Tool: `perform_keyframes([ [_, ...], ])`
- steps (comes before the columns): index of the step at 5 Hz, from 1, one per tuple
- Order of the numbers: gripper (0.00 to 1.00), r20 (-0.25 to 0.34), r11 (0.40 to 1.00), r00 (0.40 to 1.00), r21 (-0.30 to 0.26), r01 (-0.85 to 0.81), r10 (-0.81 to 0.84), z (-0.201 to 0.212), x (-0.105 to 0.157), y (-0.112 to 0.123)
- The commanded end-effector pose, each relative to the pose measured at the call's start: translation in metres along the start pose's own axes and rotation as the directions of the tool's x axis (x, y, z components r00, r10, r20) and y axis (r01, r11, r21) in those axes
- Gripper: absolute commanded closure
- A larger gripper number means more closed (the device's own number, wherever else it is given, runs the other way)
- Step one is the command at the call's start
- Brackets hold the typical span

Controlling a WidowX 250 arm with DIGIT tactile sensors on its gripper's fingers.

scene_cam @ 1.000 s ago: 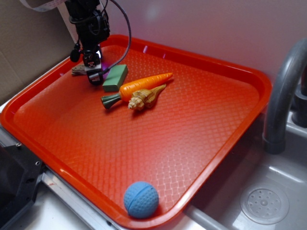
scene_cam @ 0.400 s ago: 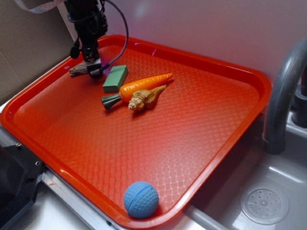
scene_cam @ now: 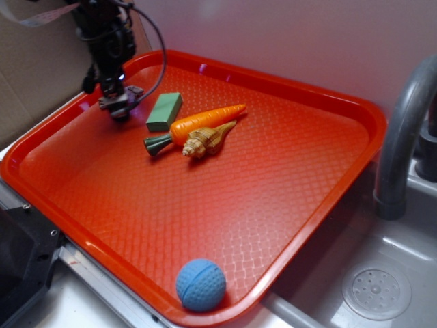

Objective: Grab the wood chip.

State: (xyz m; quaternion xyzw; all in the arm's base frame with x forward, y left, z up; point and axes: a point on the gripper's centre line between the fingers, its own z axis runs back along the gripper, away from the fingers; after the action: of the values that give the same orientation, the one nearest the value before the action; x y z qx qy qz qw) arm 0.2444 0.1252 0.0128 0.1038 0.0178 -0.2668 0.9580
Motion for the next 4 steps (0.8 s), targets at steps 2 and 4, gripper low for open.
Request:
perform_keyframes([
  [2,0.00,-0.126,1.000,0.992,0.011,-0.002,0.003,-0.024,-0.009,-0.014],
  [4,0.16,-0.163,1.000,0.987,0.016,-0.007,0.009,-0.034,-0.005,-0.019],
])
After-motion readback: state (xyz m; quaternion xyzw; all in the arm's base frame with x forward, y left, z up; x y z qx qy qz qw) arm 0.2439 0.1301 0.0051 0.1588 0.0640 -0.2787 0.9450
